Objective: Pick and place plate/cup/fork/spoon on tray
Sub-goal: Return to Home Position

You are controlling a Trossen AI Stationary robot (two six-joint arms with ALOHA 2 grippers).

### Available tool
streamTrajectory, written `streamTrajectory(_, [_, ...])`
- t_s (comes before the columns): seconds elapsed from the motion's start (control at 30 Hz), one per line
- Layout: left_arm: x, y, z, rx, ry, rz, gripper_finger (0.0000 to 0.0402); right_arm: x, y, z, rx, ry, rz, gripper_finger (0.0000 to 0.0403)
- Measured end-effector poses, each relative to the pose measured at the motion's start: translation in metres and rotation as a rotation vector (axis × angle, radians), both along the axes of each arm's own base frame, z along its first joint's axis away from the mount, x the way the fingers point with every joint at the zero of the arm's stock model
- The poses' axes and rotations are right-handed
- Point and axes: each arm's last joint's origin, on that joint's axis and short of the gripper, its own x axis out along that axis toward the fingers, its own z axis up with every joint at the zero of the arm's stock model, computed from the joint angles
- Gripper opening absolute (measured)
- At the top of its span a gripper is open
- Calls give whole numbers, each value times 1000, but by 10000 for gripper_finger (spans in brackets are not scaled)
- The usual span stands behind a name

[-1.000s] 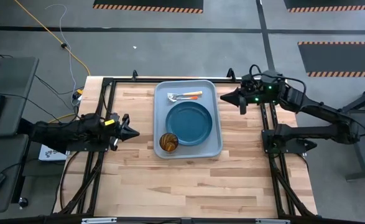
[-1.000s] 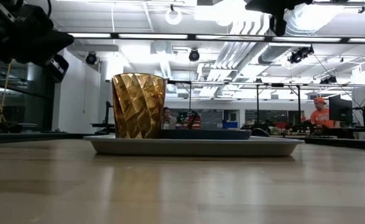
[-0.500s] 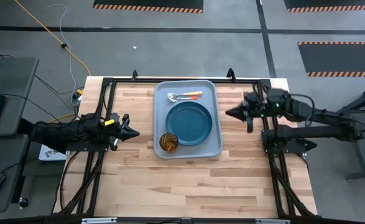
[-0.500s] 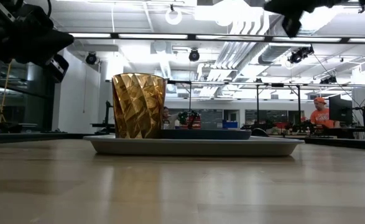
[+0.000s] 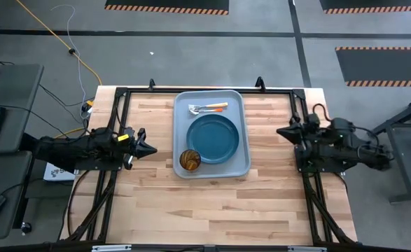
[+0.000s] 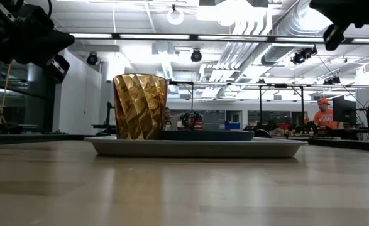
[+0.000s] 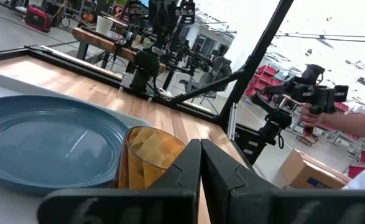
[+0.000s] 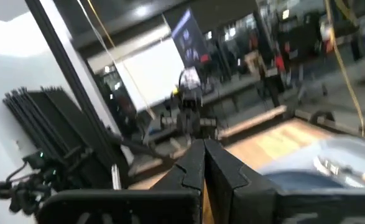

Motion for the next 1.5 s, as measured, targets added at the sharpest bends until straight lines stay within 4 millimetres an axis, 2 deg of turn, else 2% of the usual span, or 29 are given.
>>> streamTrajectory(0.2, [0, 0, 0, 0, -1, 1, 1, 7, 0, -12, -9, -17, 31, 0])
streamTrajectory(0.57, [0, 0, 0, 0, 0, 3, 3, 26, 1, -61, 28, -95, 39, 0])
streamTrajectory(0.7, [0, 0, 0, 0, 0, 3, 3, 28, 3, -67, 36, -44, 42, 0])
streamTrajectory(0.93, [0, 0, 0, 0, 0, 3, 3, 30, 4, -78, -33, 72, -41, 0])
streamTrajectory(1.13, [0, 0, 0, 0, 0, 3, 3, 30, 4, -86, -88, 161, -47, 0])
streamTrajectory(1.5, [0, 0, 0, 0, 1, 5, 3, 30, 6, -88, -89, 175, 14, 0])
